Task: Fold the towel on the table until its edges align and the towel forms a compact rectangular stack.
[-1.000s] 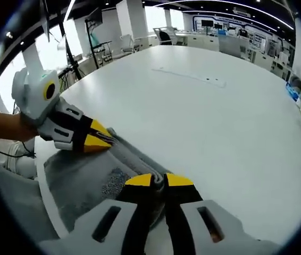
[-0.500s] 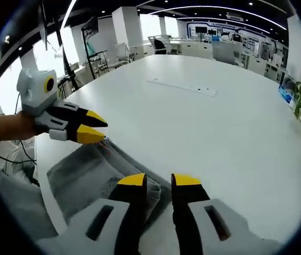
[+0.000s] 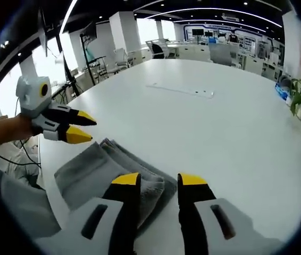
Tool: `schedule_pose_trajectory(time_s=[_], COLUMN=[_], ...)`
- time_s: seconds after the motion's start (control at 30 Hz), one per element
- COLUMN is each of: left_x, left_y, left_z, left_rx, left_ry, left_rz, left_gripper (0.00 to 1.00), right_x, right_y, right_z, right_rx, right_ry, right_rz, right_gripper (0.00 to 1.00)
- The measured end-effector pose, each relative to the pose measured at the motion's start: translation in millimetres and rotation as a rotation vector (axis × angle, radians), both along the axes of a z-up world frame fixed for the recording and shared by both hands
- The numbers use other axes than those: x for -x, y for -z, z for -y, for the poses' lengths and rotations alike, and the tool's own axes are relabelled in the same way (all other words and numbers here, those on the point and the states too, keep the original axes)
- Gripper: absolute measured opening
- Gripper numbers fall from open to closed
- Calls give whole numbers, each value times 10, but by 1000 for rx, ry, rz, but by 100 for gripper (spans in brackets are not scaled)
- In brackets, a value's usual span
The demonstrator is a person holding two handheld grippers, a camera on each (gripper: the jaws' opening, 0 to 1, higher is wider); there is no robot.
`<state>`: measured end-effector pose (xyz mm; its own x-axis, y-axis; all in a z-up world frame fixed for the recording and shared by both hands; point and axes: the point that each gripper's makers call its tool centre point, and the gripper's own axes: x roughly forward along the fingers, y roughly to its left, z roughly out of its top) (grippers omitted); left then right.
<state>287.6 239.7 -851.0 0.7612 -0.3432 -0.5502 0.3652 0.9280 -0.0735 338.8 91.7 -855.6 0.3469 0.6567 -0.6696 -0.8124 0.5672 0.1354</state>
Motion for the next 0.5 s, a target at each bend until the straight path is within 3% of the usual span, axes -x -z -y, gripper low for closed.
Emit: schedule_pose_trajectory(time_s=[0.2,0.5], left_x=[176,389], left_y=[-5,-11], left_z=[91,174], left_rx=[-38,-45], left_ry=[63,92], left_rz=[-12,-21], left_gripper=[32,35], right_x=[58,263], right_y=[-64,-36], right_z=[88,192], right_rx=[5,4], right_ry=[-10,-26], right_rz=[7,-21], right_gripper=[25,25])
